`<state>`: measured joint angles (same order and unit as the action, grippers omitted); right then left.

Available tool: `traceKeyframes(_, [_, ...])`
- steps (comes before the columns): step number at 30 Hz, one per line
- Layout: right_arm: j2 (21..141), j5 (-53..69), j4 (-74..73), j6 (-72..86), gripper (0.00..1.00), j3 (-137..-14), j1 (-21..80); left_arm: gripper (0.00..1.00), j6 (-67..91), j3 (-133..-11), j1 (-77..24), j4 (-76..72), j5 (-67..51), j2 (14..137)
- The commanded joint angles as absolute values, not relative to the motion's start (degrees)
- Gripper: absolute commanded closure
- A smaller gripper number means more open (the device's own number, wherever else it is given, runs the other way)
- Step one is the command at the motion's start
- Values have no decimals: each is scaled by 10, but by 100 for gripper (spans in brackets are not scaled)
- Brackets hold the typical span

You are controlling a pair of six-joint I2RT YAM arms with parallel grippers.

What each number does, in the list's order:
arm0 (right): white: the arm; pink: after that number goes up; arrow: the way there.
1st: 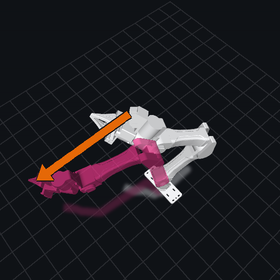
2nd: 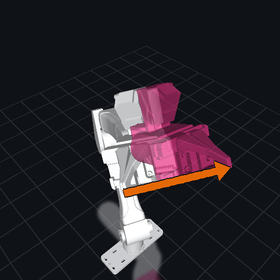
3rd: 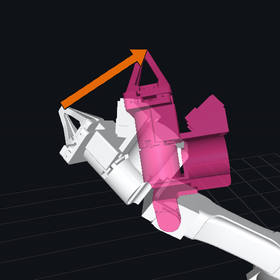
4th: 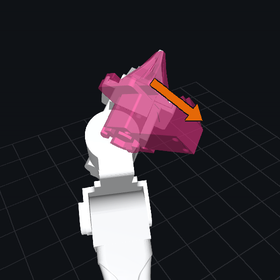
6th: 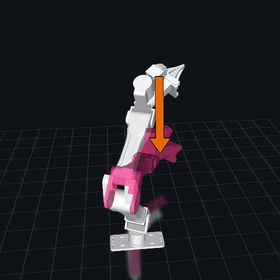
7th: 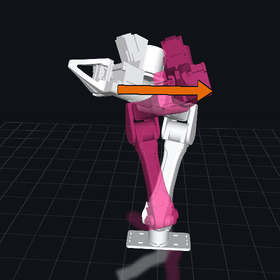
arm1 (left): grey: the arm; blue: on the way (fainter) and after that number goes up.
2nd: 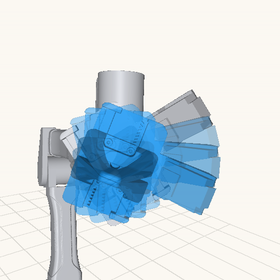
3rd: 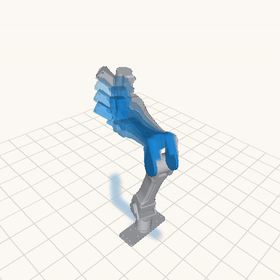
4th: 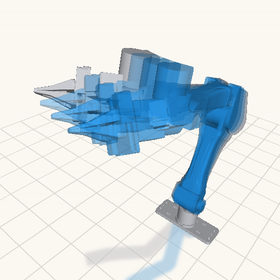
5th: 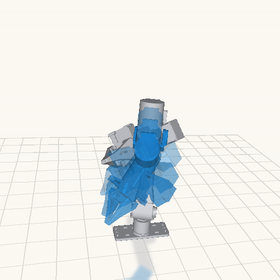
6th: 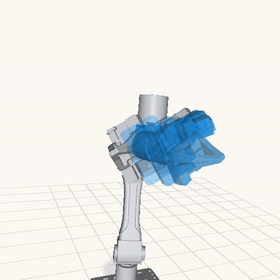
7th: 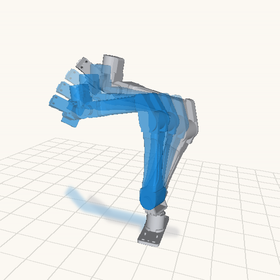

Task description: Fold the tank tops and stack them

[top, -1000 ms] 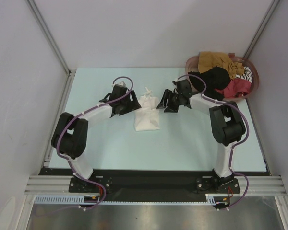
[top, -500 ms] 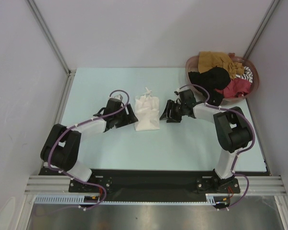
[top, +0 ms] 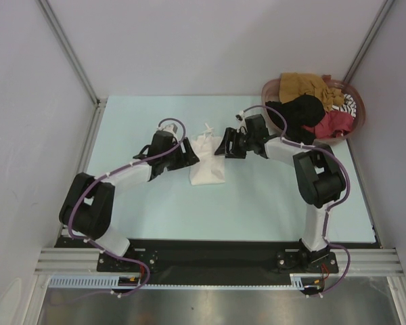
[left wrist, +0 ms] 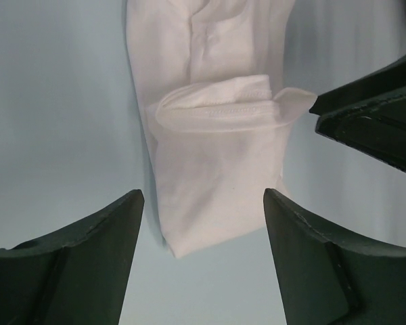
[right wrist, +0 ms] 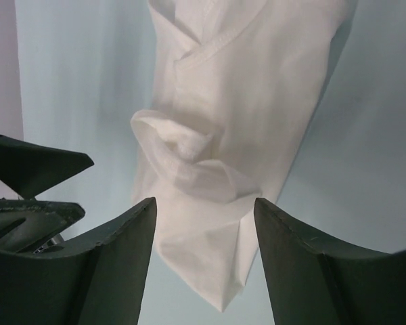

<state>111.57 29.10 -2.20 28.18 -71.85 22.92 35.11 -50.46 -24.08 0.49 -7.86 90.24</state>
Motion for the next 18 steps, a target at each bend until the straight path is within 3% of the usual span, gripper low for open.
traceKeyframes(1, [1146,301,-8,265,35,-754,230,23,330,-529,-247,-11,-92,910])
traceKeyframes(8, [1173,301,-18,256,39,-780,231,29,313,-550,-267,-9,-120,917])
traceKeyframes(13, [1171,301,-25,251,69,-778,229,38,316,-562,-277,-20,-148,926])
traceKeyframes(16, [1164,301,-31,250,83,-778,228,41,317,-571,-282,-24,-160,938])
traceKeyframes(18, [1158,296,-38,250,87,-779,229,43,319,-578,-289,-27,-166,949])
